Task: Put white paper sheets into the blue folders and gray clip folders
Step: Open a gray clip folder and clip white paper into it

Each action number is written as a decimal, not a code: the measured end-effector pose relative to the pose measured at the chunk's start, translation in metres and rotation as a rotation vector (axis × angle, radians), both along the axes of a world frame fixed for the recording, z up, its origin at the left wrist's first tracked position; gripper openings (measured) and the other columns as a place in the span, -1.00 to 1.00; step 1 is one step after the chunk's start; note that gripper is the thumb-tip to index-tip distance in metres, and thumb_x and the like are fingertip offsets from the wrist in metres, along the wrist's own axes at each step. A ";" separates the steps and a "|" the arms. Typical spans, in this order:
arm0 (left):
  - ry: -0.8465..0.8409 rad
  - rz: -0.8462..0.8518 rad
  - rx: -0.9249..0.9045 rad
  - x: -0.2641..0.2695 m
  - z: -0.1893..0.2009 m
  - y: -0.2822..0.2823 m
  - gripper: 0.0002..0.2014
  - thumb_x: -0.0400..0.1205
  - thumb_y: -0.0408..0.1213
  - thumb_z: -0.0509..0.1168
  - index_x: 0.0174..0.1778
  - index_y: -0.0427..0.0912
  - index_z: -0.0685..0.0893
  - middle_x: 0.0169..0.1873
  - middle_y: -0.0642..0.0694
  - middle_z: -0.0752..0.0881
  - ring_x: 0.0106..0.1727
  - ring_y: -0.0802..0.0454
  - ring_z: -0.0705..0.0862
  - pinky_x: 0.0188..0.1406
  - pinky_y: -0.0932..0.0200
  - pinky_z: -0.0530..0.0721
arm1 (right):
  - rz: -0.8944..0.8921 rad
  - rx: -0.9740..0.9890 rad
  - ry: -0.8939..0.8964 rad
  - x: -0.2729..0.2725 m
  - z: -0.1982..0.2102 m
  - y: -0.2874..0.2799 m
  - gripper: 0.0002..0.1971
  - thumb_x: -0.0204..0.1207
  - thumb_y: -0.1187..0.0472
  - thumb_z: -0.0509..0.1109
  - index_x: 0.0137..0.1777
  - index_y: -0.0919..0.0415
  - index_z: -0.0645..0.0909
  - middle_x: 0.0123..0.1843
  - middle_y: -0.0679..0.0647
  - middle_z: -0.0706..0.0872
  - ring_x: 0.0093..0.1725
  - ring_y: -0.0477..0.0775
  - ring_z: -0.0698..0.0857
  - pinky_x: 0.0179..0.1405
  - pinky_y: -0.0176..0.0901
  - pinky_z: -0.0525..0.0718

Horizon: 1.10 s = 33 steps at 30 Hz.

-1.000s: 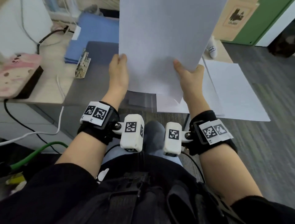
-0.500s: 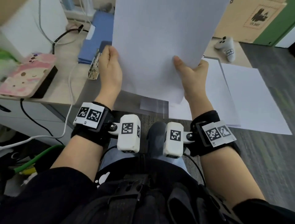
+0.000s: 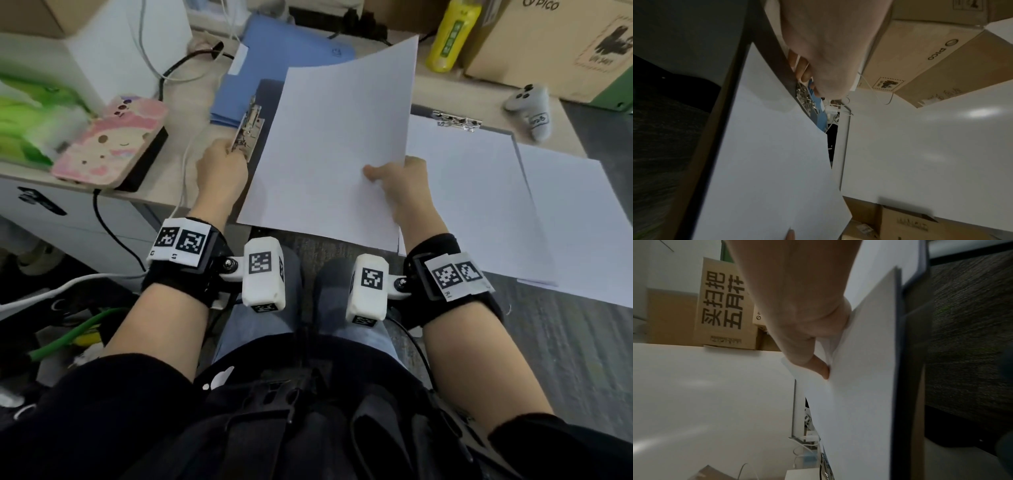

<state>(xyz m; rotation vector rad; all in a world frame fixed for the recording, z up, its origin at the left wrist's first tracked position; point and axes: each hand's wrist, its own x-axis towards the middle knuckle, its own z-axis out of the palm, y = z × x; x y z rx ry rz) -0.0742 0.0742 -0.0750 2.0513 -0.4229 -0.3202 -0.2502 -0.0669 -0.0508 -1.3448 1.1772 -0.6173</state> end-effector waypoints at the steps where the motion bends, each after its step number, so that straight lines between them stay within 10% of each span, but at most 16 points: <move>1: 0.038 -0.019 -0.015 0.002 -0.002 0.002 -0.69 0.57 -0.37 0.05 0.09 -0.23 0.66 -0.15 -0.14 0.62 -0.07 -0.12 0.54 -0.16 0.06 0.50 | 0.007 0.004 0.003 0.003 -0.002 0.002 -0.81 0.37 0.47 0.48 -0.02 0.39 0.64 -0.10 0.22 0.67 -0.12 0.22 0.67 -0.06 0.08 0.71; 7: 0.145 -0.114 -0.126 0.009 0.000 0.014 -0.63 0.52 -0.56 0.03 -0.25 -0.04 0.64 -0.25 0.00 0.69 -0.07 -0.07 0.64 -0.03 0.12 0.62 | 0.046 -0.004 0.033 0.016 -0.005 0.009 -0.86 0.42 0.45 0.46 -0.11 0.28 0.57 -0.25 0.06 0.62 -0.26 0.08 0.61 -0.23 -0.16 0.62; 10: 0.145 -0.160 -0.173 0.009 -0.002 0.016 -0.61 0.51 -0.60 0.04 0.00 -0.20 0.71 -0.12 -0.05 0.74 -0.01 -0.05 0.68 0.11 0.03 0.67 | 0.042 -0.011 0.031 0.021 -0.006 0.010 -0.87 0.41 0.46 0.45 -0.07 0.34 0.62 -0.21 0.10 0.64 -0.25 0.08 0.61 -0.18 -0.12 0.62; 16: 0.093 -0.191 -0.259 0.005 -0.006 0.018 -0.57 0.56 -0.68 0.08 0.29 -0.34 0.61 0.05 -0.05 0.65 0.06 0.15 0.61 -0.18 0.66 0.55 | 0.041 -0.033 0.060 0.031 -0.009 0.008 -0.78 0.40 0.42 0.45 0.04 0.34 0.62 -0.07 0.15 0.68 -0.12 0.15 0.67 -0.21 -0.20 0.64; 23: 0.079 -0.215 -0.285 0.011 -0.010 0.021 -0.52 0.51 -0.72 0.07 0.27 -0.30 0.63 0.04 -0.10 0.67 -0.04 0.25 0.63 -0.14 0.63 0.56 | 0.039 -0.164 0.147 0.038 -0.013 0.009 -0.90 0.39 0.36 0.44 -0.15 0.19 0.60 -0.21 0.03 0.67 -0.14 0.12 0.69 -0.15 -0.15 0.68; 28: 0.079 -0.212 -0.259 0.014 -0.015 0.020 -0.48 0.49 -0.72 0.07 0.28 -0.26 0.63 0.07 -0.10 0.70 0.09 0.12 0.65 -0.01 0.56 0.58 | 0.070 -0.293 0.242 0.039 -0.012 0.012 -0.71 0.39 0.25 0.43 0.11 0.30 0.67 0.05 0.11 0.76 0.03 0.15 0.74 0.06 -0.01 0.75; 33: 0.027 -0.217 -0.111 0.022 -0.016 0.016 -0.58 0.51 -0.62 0.10 0.14 -0.15 0.66 -0.01 -0.04 0.69 0.06 0.03 0.65 0.06 0.26 0.63 | 0.060 -0.475 0.414 0.039 -0.014 0.019 -0.36 0.41 0.13 0.45 0.45 0.27 0.32 0.32 0.15 0.61 0.26 0.21 0.63 0.15 0.07 0.67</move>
